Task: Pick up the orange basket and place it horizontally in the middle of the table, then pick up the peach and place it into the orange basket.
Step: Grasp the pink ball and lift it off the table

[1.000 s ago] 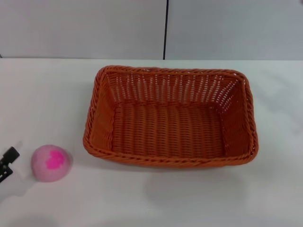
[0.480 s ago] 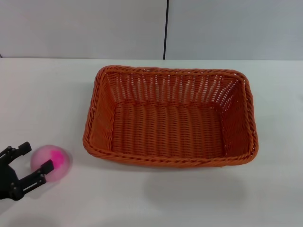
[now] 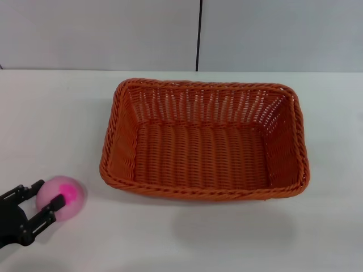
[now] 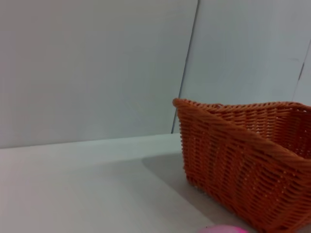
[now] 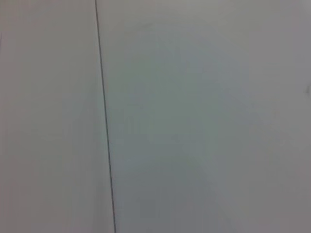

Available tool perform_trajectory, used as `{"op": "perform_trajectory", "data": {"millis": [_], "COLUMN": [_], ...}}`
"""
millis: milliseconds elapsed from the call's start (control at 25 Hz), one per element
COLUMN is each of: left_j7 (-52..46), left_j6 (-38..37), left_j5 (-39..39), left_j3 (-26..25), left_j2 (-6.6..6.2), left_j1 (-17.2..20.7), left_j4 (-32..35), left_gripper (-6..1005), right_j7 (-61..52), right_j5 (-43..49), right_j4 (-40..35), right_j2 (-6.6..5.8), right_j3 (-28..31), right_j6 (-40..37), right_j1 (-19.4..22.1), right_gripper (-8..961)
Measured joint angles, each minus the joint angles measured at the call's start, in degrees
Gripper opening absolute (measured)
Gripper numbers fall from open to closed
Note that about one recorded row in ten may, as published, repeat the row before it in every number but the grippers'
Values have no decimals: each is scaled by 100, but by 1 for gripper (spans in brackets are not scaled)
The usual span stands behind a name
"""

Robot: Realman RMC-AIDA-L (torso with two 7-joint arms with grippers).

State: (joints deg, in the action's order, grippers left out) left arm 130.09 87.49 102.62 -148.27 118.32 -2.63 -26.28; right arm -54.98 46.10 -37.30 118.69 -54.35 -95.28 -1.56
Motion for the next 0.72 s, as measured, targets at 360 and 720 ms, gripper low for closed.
{"op": "perform_trajectory", "data": {"millis": [360,720], "left_j7": [17,188], "left_j6": [-3,503], "left_j5": [3,-101], "left_j3": [-1,-468], "left_j2": [-2,-2], "left_j1": [28,76], "left_j4": [48,116], "left_gripper": [379,274], "right_j7": [-3,-1], "right_j5": [0,0], "right_j4": [114,164], "right_j2": [-4,-1], "right_j3": [4,4], "right_j6": [-1,-9], "right_j1": [-4,-4], "right_gripper": [543,543]}}
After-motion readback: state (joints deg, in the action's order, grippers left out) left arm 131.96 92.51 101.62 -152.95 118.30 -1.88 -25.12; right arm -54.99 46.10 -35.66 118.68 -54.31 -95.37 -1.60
